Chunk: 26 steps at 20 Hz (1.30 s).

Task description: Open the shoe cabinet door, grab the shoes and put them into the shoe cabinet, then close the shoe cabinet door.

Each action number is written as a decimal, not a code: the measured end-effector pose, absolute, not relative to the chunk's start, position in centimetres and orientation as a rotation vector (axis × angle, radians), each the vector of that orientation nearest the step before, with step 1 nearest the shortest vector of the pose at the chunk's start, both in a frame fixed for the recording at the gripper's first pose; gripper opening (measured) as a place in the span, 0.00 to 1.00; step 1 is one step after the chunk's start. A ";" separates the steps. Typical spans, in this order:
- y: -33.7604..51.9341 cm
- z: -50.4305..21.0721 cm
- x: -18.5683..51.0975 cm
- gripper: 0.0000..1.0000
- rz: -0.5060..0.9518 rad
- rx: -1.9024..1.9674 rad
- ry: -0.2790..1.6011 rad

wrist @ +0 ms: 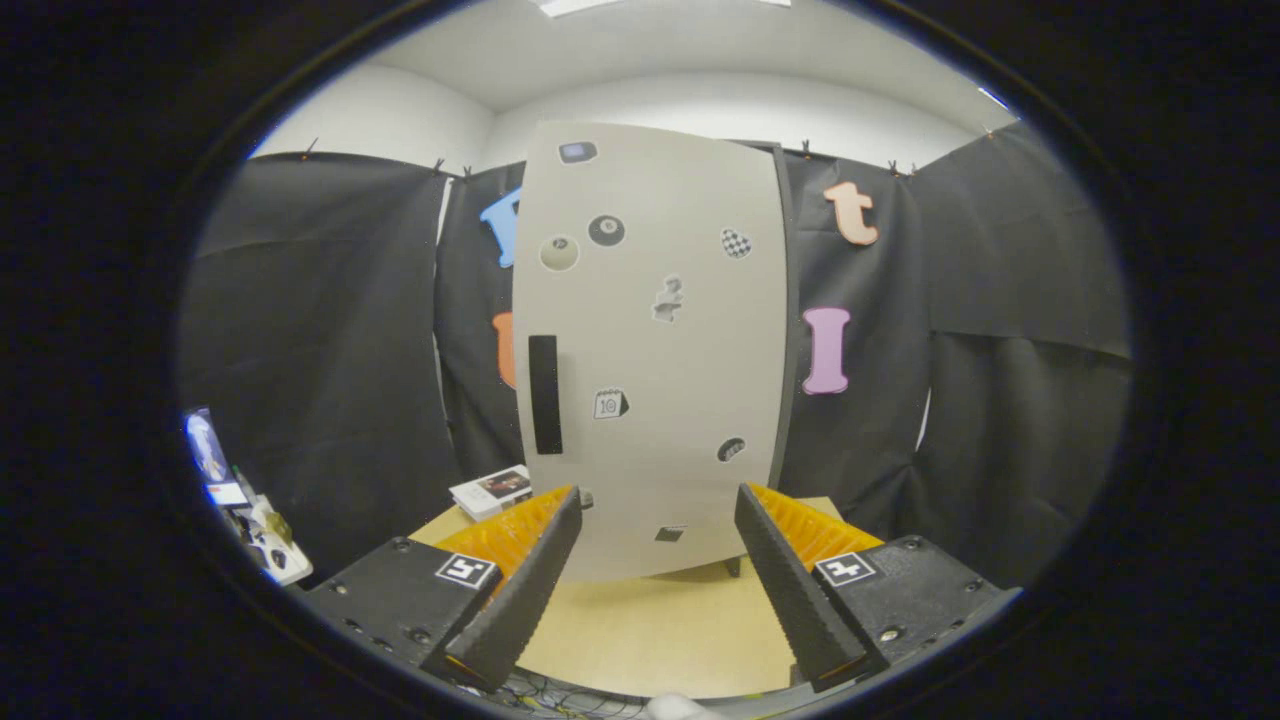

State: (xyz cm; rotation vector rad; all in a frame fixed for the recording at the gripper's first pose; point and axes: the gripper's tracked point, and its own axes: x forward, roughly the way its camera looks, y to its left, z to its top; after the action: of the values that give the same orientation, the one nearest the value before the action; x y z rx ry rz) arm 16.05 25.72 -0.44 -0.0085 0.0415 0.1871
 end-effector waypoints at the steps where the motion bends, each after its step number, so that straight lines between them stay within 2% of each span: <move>1: 25.3 -0.2 15.2 1.00 0.174 -0.003 0.033; 8: 21.6 0.3 10.3 1.00 0.065 0.038 0.000; 14: 19.6 -1.3 8.8 1.00 -0.005 0.041 0.013; 26: 19.8 -1.1 9.2 1.00 -0.006 0.027 0.011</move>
State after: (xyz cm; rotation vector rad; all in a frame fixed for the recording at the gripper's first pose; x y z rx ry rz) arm 9.23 19.85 -1.14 0.0272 0.0115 -0.0064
